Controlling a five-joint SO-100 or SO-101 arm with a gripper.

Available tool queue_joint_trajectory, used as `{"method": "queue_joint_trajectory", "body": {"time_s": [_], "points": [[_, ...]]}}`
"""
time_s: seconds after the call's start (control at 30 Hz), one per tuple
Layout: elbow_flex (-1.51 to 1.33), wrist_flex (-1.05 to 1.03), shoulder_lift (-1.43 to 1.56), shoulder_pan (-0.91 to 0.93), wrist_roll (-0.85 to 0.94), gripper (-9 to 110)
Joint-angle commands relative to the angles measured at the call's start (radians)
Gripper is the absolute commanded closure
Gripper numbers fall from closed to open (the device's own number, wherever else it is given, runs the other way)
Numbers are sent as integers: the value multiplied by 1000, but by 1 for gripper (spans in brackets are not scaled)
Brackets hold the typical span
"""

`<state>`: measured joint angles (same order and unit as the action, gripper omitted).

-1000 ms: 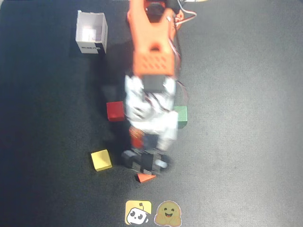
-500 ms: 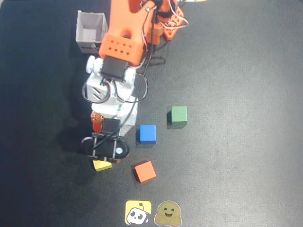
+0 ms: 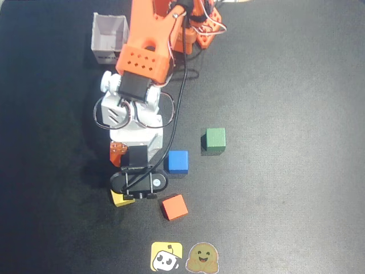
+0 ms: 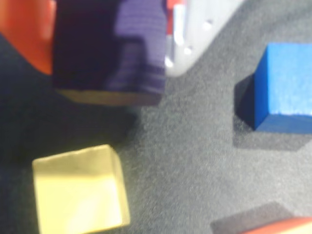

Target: Put the purple cube on top of the yellow cube.

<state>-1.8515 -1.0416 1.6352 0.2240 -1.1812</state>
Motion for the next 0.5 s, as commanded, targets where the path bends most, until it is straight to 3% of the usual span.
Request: {"method": "queue_joint_trajectory", "body": {"time_s": [0.0,0.27,0.47], "points": [[61,-5,-2,5,-51,95],[69,18,-2,9,-291,95],[81,41,-12,40,-359,95]]}}
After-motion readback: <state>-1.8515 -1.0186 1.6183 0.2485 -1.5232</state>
